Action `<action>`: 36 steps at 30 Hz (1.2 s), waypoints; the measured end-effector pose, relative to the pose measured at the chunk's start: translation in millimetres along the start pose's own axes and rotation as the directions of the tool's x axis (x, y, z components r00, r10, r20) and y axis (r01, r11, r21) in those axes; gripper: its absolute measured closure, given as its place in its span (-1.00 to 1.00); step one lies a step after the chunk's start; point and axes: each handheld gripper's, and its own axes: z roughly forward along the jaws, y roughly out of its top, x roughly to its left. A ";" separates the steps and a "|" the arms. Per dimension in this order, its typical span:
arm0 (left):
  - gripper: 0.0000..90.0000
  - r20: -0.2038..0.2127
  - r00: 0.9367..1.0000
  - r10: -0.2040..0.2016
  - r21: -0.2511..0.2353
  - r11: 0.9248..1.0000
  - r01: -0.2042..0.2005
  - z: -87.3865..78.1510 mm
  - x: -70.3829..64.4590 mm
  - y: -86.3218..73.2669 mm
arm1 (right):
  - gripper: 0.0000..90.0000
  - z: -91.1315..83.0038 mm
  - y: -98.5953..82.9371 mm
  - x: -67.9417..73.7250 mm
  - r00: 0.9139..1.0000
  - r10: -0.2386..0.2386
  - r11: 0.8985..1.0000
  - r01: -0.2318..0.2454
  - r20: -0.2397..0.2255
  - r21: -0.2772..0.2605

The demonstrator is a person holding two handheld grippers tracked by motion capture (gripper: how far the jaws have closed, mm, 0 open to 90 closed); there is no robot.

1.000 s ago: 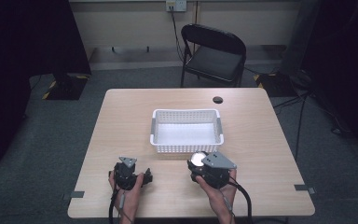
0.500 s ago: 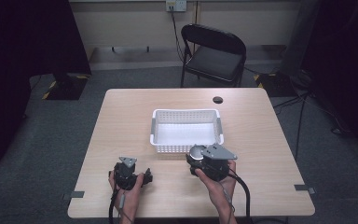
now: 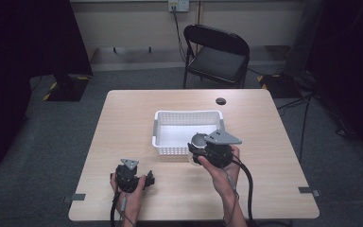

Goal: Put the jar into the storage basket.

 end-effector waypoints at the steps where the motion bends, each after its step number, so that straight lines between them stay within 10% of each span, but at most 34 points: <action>1: -0.99 0.000 1.000 0.000 0.000 1.000 0.000 0.0 0.0 0.0 | -0.12 0.9 2.0 -0.8 1.000 -0.003 1.000 0.003 0.001 0.000; 36: -0.99 0.000 1.000 0.000 0.001 1.000 0.000 0.0 0.0 0.0 | -0.12 74.3 35.7 -45.7 1.000 -0.010 1.000 0.010 0.006 0.023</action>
